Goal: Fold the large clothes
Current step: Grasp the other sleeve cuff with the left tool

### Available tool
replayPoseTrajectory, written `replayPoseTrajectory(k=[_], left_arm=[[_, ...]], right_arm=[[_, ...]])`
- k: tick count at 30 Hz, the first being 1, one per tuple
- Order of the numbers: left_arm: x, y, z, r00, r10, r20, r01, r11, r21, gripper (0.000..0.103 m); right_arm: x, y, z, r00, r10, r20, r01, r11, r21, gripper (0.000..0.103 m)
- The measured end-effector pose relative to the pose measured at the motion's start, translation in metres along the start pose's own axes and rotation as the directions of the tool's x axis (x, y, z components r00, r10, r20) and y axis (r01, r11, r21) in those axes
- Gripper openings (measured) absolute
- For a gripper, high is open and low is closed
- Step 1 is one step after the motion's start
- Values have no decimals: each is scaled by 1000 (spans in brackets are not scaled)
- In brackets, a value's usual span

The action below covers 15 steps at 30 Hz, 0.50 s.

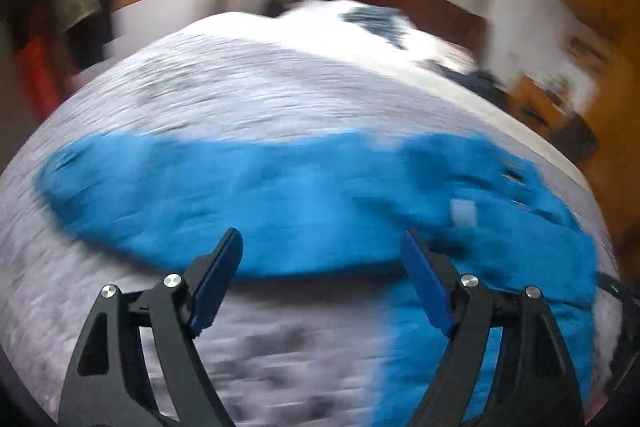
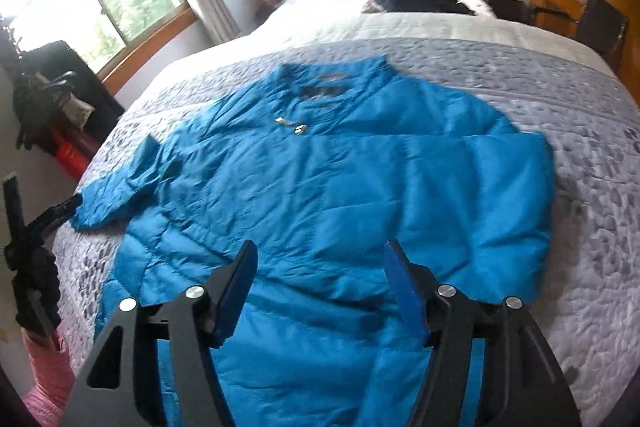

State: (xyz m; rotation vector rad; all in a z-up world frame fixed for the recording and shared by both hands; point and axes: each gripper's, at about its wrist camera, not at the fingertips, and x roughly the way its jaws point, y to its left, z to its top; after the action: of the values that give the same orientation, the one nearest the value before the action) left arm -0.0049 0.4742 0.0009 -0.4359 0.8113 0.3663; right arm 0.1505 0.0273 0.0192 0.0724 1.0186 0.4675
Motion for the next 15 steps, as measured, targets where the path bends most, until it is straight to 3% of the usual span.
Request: replayPoseTrajectory(k=[3,7,11,15], left_arm=[[4,69,-2,998,59,-26,-63,984,-167,80],[19,138,-1,997,66,-31,-72,933,-352,79],[38,165,3,999,-18,-27,4,896,-445,76],[53,176,19,999,-37,13,38,870,-491,73]], right_arm=[[12,11,7,1000,7,-25,-7,1000,-9,66],[27,15,15,1000,-1,-25,1,1000,-4,66],[38,4,15,999,-26,-23,26,1000,10,66],[47,-9,13,999,-30,-33,31,999,39,66]])
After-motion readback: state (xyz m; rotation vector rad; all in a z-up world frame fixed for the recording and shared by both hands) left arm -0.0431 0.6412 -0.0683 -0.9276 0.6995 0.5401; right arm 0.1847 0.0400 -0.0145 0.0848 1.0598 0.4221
